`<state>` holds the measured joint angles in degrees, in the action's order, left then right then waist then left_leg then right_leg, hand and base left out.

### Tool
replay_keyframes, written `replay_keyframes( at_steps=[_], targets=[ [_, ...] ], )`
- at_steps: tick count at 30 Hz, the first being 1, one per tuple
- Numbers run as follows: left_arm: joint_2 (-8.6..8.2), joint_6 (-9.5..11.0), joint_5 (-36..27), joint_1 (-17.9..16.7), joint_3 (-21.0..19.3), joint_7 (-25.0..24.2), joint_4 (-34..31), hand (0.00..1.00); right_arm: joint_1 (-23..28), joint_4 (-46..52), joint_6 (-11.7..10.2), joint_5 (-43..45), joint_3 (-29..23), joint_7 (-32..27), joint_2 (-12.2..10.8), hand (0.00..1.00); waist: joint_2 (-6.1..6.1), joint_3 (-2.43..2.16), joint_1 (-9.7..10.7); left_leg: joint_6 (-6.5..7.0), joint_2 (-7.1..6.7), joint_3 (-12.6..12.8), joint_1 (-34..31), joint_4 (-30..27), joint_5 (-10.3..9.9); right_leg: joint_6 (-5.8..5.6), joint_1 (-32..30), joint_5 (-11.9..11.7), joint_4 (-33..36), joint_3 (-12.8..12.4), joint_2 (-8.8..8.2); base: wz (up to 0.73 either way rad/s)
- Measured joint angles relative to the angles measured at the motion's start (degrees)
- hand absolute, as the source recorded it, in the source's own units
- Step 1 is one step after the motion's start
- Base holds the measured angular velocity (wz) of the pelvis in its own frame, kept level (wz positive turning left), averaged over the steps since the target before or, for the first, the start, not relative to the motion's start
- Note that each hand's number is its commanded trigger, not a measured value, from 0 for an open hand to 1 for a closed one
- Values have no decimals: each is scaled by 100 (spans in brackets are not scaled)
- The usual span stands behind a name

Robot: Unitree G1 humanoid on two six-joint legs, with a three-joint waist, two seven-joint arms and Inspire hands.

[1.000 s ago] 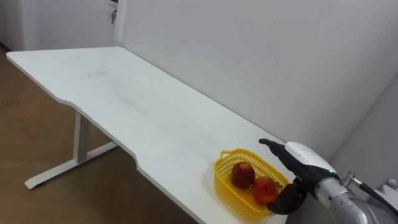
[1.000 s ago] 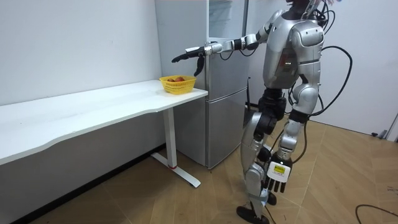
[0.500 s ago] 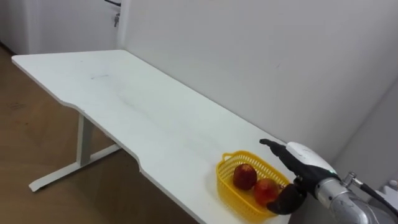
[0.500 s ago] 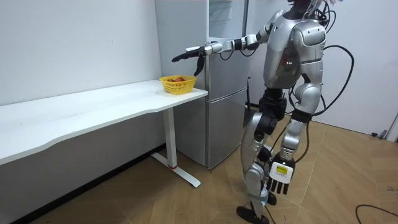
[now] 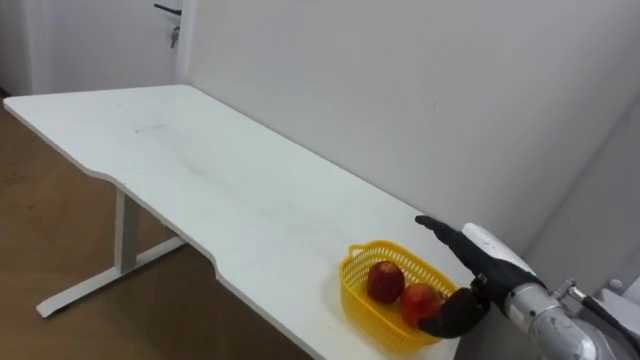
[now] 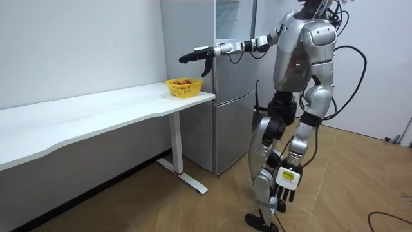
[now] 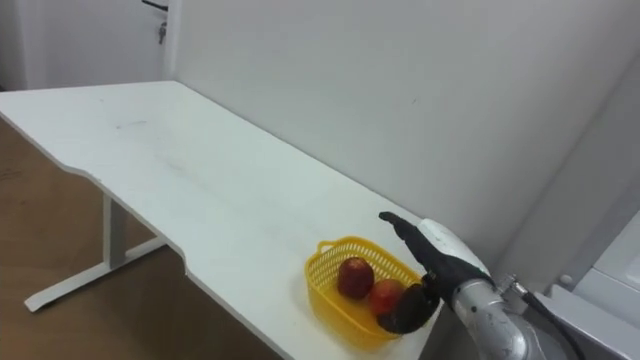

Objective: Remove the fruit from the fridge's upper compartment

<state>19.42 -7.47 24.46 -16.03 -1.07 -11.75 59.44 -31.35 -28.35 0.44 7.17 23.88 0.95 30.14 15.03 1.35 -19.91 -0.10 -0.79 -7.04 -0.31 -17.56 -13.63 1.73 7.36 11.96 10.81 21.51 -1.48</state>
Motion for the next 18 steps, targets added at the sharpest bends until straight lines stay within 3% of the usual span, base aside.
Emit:
replay_keyframes(
  at_steps=[3, 7, 9, 12, 14, 15, 16, 17, 18],
  targets=[
    [-70, 3, -4, -51, 6, -12, -36, 0, 35, 130, -64, -62, -165, -14, 0, 0, -107, -17, 73, 12, 5, 45, 67, -2, -7, -15, 11, -8, -1, -67, -1, -9],
    [-242, 35, 6, -159, 5, 67, -163, 0, 530, 1129, -143, -289, -374, -78, -9, 0, -306, -10, 202, 36, 13, 164, 130, 45, -21, -26, 44, -15, -3, -149, -4, -14],
    [-311, 36, 45, -187, -8, 99, -160, 0, 791, 1492, -200, -346, -498, -80, -99, 0, -383, -15, 257, 39, 14, 217, 235, 128, -22, -29, 89, -18, -10, -187, -8, -16],
    [-370, 54, 75, -191, -103, 111, -130, 0, 1256, 2007, -225, -402, -780, -153, -299, 0, -464, -63, 298, 42, 17, 273, 323, 221, -22, -29, 109, -17, -11, -273, 3, -14],
    [-374, 57, 73, -197, -103, 125, -129, 0, 1344, 2148, -244, -593, -786, -188, -307, 0, -528, -50, 390, 43, 29, 332, 413, 225, -22, -32, 161, -19, -17, -343, 3, -16],
    [-394, 56, 74, -216, -112, 156, -126, 0, 1482, 2288, -266, -673, -799, -237, -346, 0, -587, -46, 388, 45, 43, 413, 494, 251, -23, -36, 189, -22, -17, -437, 5, -28],
    [-440, 56, 64, -256, -113, 175, -127, 0, 1674, 2493, -289, -666, -817, -287, -431, 0, -658, -85, 410, 53, 48, 459, 511, 303, -28, -38, 185, -23, -16, -447, 6, -24],
    [-513, 69, 30, -274, -87, 218, -135, 0, 1903, 2783, -307, -598, -892, -305, -497, 0, -726, -95, 534, 64, 43, 469, 504, 304, -35, -44, 179, -27, -16, -430, -2, -8],
    [-552, 82, 6, -289, -86, 233, -135, 0, 1991, 2910, -327, -553, -907, -332, -544, 0, -766, -88, 573, 66, 40, 470, 498, 307, -35, -47, 173, -29, -13, -423, -5, -4]
  ],
)
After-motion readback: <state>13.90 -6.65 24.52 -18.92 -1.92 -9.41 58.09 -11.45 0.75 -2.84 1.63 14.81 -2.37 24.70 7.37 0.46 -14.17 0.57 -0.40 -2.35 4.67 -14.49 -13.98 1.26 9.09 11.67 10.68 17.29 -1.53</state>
